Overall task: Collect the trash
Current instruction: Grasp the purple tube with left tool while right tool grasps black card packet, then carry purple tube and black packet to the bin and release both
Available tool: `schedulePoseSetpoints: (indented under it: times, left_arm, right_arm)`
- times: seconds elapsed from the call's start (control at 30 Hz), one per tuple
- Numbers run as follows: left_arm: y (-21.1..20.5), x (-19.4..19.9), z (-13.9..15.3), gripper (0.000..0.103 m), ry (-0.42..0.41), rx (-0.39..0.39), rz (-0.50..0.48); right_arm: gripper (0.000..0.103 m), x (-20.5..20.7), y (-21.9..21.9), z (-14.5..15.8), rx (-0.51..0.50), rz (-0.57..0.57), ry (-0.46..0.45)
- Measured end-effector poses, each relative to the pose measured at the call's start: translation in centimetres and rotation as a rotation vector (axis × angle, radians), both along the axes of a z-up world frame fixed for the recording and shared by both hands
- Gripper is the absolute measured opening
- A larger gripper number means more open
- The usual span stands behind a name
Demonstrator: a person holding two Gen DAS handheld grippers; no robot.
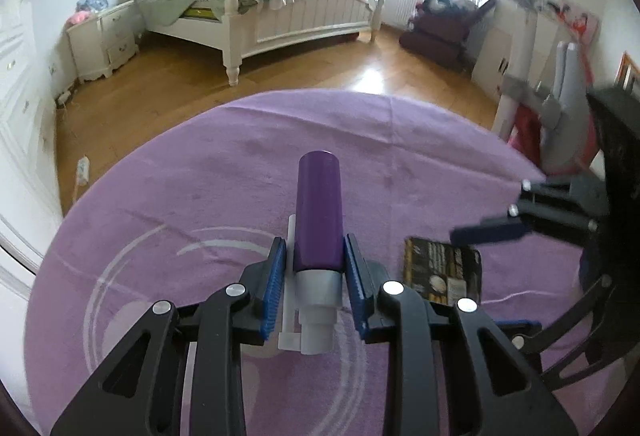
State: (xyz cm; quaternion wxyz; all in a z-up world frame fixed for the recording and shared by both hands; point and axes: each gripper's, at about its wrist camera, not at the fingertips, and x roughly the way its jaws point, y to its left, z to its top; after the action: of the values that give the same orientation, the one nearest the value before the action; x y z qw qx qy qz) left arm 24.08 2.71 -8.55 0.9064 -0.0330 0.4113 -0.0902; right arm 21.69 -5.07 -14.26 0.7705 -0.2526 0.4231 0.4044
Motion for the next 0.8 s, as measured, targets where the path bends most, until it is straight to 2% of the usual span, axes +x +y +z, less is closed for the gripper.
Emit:
schedulePoseSetpoints:
  times: [0.07, 0.13, 0.23, 0.3, 0.4, 0.63, 0.8]
  left_arm:
    - [-0.3, -1.4, 0.3, 0.028, -0.005, -0.024, 0.002]
    - [-1.1, -2.7, 1.0, 0.028, -0.026, -0.044, 0.0]
    - [-2.7, -5.5, 3.1, 0.028, -0.087, -0.095, -0.009]
    - [-4.7, -7.3, 4.6, 0.028, -0.131, -0.102, -0.024]
    - [-7.9, -9.2, 6.4, 0.028, -0.177, -0.124, -0.06]
    - [-17.0, -12.3, 9.3, 0.029, -0.238, -0.122, -0.169]
    - [-24.6, -13.4, 9.7, 0.029, -0.245, -0.091, -0.28]
  right_arm:
    - [0.063, -0.7, -0.8, 0.3, 0.013, -0.047, 0.02]
    - [0.063, -1.1, -2.4, 1.2, 0.081, -0.1, 0.05]
    - [0.063, -2.3, -6.8, 3.9, 0.285, -0.217, 0.133]
    - [0.063, -3.5, -10.4, 5.6, 0.443, -0.295, 0.181]
    - [0.063, -5.6, -15.2, 7.1, 0.626, -0.366, 0.237]
    - [0.063, -10.6, -25.9, 8.9, 0.902, -0.561, 0.241]
    - [0.063, -14.7, -35.4, 8.0, 1.056, -0.715, 0.243]
